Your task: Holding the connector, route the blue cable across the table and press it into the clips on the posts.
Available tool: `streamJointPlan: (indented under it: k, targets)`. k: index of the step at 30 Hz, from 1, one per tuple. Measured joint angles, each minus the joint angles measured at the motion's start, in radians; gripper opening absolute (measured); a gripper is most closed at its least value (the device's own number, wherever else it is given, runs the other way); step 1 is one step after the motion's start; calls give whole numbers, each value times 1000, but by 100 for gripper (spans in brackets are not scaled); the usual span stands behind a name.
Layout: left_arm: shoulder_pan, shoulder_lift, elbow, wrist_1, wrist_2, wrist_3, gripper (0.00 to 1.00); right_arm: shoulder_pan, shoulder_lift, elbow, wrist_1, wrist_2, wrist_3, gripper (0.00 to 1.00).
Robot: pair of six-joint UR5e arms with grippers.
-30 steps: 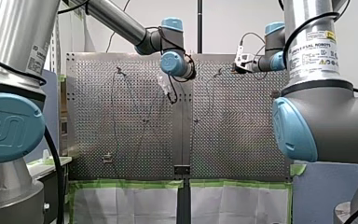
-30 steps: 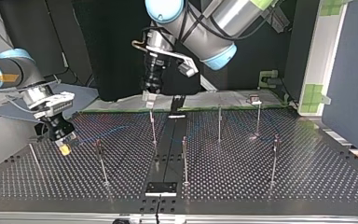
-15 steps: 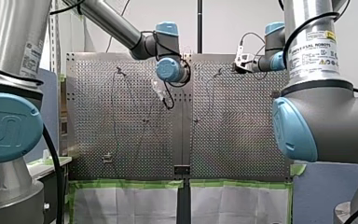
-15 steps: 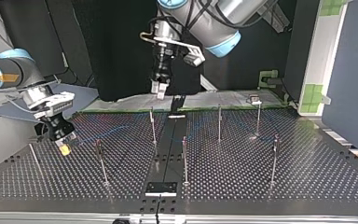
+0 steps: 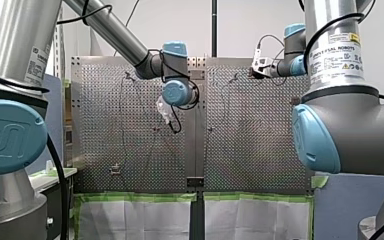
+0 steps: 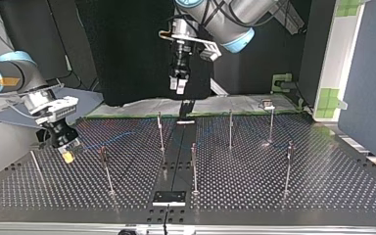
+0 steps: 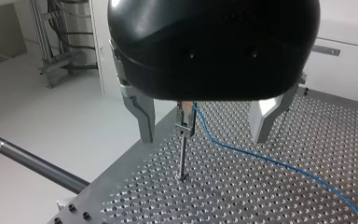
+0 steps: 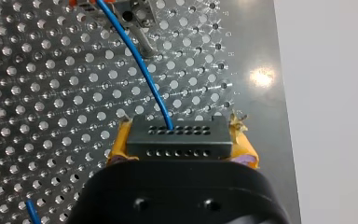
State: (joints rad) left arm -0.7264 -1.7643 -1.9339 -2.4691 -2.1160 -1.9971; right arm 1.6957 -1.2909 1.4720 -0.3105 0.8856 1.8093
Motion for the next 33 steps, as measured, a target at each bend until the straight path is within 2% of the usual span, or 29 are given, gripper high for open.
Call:
streamJointPlan:
  k: [6, 16, 33]
  targets:
    - [2, 1, -52, 51, -11, -3, 100, 0, 0, 0, 0, 0, 0, 0]
    - [8, 1, -136, 136, -8, -42, 100, 0, 0, 0, 0, 0, 0, 0]
    - [26, 1, -276, 268, 3, -40, 100, 0, 0, 0, 0, 0, 0, 0]
